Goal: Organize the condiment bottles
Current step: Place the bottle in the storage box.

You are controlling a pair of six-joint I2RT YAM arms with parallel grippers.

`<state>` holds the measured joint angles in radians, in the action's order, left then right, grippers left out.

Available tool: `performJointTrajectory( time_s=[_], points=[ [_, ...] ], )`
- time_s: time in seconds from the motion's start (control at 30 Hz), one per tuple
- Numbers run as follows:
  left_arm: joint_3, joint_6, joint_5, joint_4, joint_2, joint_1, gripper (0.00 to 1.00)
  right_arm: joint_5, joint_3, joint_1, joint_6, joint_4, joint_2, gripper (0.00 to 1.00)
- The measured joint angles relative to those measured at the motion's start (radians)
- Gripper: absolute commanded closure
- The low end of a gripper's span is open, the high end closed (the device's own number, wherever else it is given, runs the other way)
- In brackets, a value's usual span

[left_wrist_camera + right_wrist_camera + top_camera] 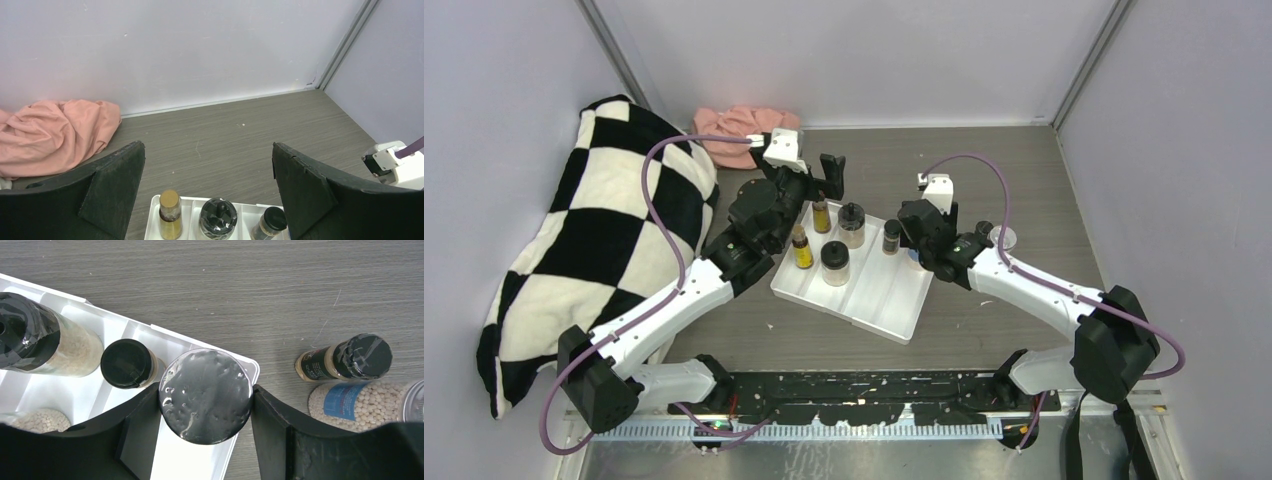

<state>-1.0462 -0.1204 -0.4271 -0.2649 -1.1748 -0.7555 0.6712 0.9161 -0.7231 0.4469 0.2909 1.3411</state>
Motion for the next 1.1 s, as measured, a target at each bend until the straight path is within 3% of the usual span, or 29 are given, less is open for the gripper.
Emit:
performJointTrajectory(
  time_s=[0.13,0.23,0.47,0.7,1.1],
  points=[
    [0.000,0.000,0.000,-0.001,0.000,0.000,0.01,0.005,0.000,-0.002,0.006,0.005,-0.002,0.38],
    [0.000,-0.001,0.000,-0.001,0.000,0.000,0.00,0.005,-0.005,-0.003,0.021,0.016,-0.011,0.28],
    [0.000,-0.003,0.000,0.000,0.000,0.000,0.00,0.007,-0.015,-0.009,0.039,0.046,-0.059,0.20],
    [0.000,-0.006,0.000,0.000,0.000,0.000,0.00,0.009,-0.010,-0.025,0.041,0.074,-0.080,0.20],
    [0.000,-0.028,0.007,0.013,0.000,0.000,0.00,0.142,0.160,-0.037,0.034,0.216,-0.186,0.20]
  ],
)
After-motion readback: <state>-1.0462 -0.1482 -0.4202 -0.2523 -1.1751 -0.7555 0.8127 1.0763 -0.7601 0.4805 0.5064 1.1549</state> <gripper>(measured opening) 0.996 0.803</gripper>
